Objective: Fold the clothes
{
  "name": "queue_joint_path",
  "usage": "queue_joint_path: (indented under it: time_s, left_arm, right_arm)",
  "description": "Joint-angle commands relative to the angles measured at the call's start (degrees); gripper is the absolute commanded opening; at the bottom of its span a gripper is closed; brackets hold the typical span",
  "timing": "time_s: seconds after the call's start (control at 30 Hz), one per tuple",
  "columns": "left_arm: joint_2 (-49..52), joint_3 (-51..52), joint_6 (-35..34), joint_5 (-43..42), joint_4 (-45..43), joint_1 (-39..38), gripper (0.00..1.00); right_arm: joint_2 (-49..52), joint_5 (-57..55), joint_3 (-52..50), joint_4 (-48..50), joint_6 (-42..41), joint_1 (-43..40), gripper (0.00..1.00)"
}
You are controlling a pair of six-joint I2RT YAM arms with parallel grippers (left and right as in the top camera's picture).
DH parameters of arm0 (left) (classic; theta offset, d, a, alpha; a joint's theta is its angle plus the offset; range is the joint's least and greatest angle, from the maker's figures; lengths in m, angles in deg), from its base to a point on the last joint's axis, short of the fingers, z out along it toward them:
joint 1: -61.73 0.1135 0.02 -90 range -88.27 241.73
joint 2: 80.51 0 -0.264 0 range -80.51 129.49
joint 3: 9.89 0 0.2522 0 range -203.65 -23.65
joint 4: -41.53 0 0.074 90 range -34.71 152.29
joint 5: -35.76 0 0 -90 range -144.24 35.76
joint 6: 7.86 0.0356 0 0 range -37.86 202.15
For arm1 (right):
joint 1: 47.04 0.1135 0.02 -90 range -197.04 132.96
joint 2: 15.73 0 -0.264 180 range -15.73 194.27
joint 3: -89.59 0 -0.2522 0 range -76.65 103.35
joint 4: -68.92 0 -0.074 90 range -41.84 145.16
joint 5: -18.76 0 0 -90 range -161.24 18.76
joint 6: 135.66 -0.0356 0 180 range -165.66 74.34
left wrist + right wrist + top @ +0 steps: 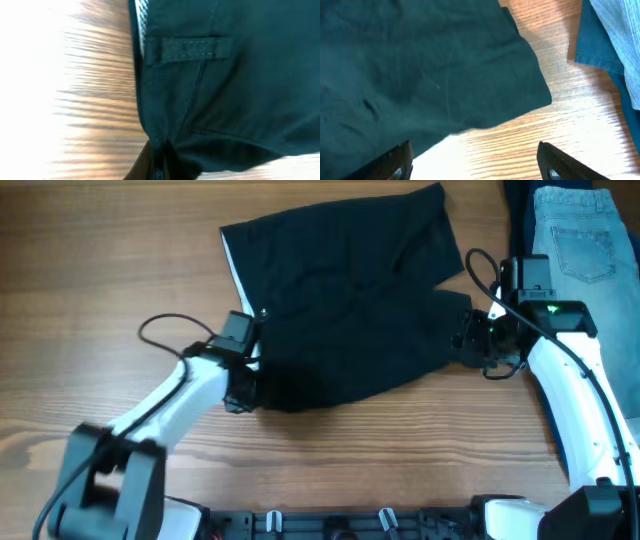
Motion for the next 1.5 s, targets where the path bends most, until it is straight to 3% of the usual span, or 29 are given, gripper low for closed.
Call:
queue_joint_path:
  time_s: [0.0, 0.17, 0.47, 0.6, 0.7, 0.83, 0.97, 1.0, 1.03, 1.2, 1.47]
  left_arm:
    - [-11.5, -2.1, -0.4, 5.5, 3.4, 4.4, 0.04]
    - [-23.3, -2.1, -0.5, 10.9, 3.6, 9.9, 0.04]
    - [-20.5, -2.1, -0.5, 13.4, -2.3, 10.7, 0.04]
    - [-18.0, -2.1, -0.5, 13.4, -2.7, 10.7, 0.04]
    - [-17.6, -2.1, -0.5, 13.4, -2.7, 10.7, 0.04]
    - [-17.6, -2.1, -0.5, 13.4, -2.7, 10.7, 0.04]
    - [-17.6, -2.1, -0.5, 13.4, -2.7, 10.7, 0.04]
    - [-17.6, -2.1, -0.5, 13.4, -2.7, 10.7, 0.04]
    - [-17.6, -2.1, -0.5, 13.4, -2.7, 10.7, 0.04]
    - [-17.6, -2.1, -0.5, 13.4, -2.7, 10.7, 0.04]
    - [-18.0, -2.5, -0.5, 11.6, -2.3, 10.7, 0.04]
  right_arm:
    - [1.1, 2.7, -1.2, -0.8, -1.6, -0.2, 0.79]
    - [4.5, 6.0, -6.6, 2.9, -2.0, -0.2, 0.8]
    - [7.0, 19.0, -15.1, -2.9, -1.8, 3.1, 0.8]
    - [7.0, 19.0, -21.5, 3.0, -8.5, 7.5, 0.78]
    - [7.0, 18.5, -25.4, 9.9, -11.0, 8.9, 0.59]
    - [7.0, 9.6, -25.9, 11.5, -13.2, 8.8, 0.6]
    - [7.0, 9.5, -26.0, 10.9, -14.8, 8.8, 0.66]
    - [7.0, 9.5, -26.0, 10.5, -15.3, 8.8, 0.5]
    - [7.0, 9.5, -26.0, 10.4, -15.4, 8.8, 0.05]
    - [6.3, 9.7, -25.0, 10.9, -14.8, 8.8, 0.04]
    - [-7.9, 2.0, -7.0, 0.8, -10.3, 8.8, 0.05]
